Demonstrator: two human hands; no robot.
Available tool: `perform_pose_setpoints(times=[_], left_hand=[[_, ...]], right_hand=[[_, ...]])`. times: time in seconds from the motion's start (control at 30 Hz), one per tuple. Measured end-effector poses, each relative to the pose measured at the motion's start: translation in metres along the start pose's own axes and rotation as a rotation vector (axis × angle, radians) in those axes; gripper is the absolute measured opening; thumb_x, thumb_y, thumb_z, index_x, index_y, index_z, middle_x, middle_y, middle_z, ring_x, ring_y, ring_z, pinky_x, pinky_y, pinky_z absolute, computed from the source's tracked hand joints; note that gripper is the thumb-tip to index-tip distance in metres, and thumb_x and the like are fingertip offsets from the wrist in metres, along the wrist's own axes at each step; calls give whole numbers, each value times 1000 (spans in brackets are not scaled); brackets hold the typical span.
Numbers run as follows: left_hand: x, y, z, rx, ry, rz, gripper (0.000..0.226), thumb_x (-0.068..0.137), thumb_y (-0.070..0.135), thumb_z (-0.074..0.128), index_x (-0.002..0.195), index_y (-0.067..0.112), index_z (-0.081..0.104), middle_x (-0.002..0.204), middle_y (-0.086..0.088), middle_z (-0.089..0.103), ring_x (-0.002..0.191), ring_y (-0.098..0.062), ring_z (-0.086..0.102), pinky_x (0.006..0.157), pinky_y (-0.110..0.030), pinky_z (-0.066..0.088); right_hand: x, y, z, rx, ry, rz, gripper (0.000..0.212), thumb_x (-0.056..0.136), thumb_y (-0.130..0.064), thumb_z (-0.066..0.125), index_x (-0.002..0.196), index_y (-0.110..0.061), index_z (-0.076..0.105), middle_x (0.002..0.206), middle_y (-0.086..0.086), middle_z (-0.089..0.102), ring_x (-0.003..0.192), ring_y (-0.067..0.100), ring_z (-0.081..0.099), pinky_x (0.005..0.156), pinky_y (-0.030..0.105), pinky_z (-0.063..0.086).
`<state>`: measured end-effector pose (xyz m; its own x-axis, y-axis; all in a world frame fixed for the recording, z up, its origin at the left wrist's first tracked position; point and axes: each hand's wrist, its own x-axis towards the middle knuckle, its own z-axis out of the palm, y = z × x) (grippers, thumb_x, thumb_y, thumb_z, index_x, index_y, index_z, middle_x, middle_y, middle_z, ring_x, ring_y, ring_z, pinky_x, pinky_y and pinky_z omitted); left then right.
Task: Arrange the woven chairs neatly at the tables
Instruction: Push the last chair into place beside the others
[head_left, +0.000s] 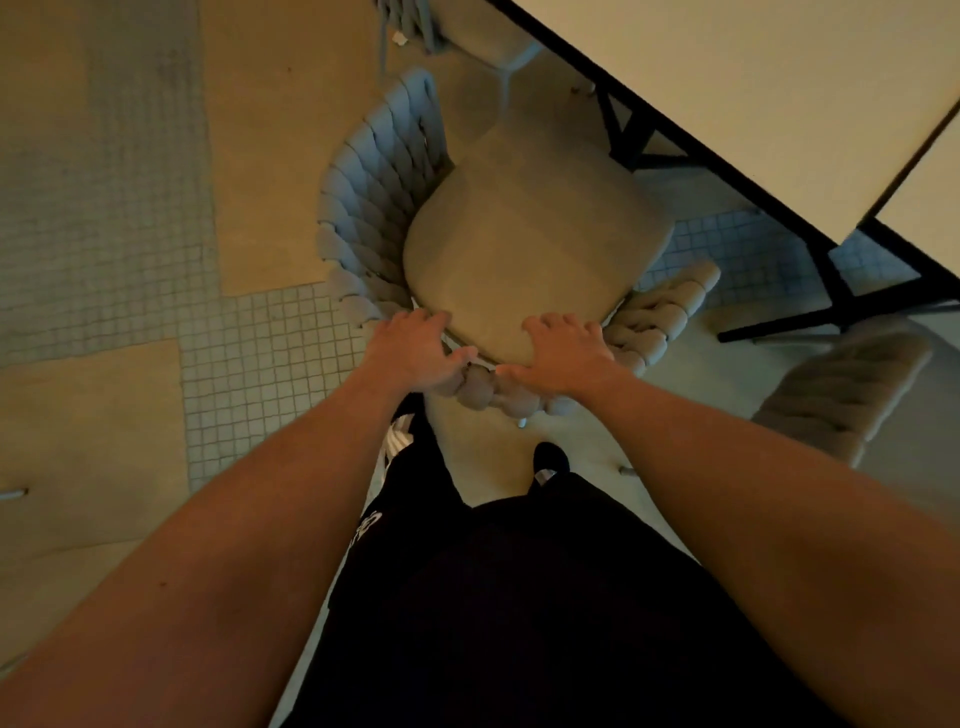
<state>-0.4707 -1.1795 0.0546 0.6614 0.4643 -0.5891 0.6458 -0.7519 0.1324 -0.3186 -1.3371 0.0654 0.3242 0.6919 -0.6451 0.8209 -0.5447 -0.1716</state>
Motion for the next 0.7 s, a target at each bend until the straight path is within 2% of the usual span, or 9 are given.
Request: perform_pose_setpoints(times=[0.2, 0.33, 0.53, 0.7], left_hand=[[49, -50, -25, 156, -41, 178, 80, 90, 77, 35, 145, 19, 43, 141, -11, 52, 130, -34, 46, 105, -52, 40], [74, -77, -41, 233, -115, 263, 82, 89, 79, 35, 150, 24, 39, 147, -7, 48, 135, -33, 40, 110, -53, 32], [87, -98, -40, 354, -182, 381, 83, 87, 81, 33, 148, 26, 41, 145, -5, 49, 135, -30, 40, 112, -54, 29], [98, -113, -23, 474, -283, 439, 101, 70, 97, 27, 148, 35, 40, 147, 1, 47, 137, -27, 39, 114, -57, 23]], right_hand=[[23, -40, 5, 143, 25, 189, 85, 89, -80, 43, 150, -20, 39, 153, 11, 43, 140, 35, 38, 112, 55, 31], [36, -69, 15, 216, 55, 291, 85, 89, -82, 42, 148, -20, 42, 150, 11, 46, 139, 34, 38, 112, 55, 30], [48, -104, 36, 316, 57, 413, 85, 87, -83, 42, 148, -24, 42, 149, 9, 48, 140, 33, 38, 113, 54, 28], [55, -119, 53, 349, 54, 443, 86, 88, -84, 39, 148, -22, 43, 147, 10, 51, 138, 34, 41, 112, 52, 30]])
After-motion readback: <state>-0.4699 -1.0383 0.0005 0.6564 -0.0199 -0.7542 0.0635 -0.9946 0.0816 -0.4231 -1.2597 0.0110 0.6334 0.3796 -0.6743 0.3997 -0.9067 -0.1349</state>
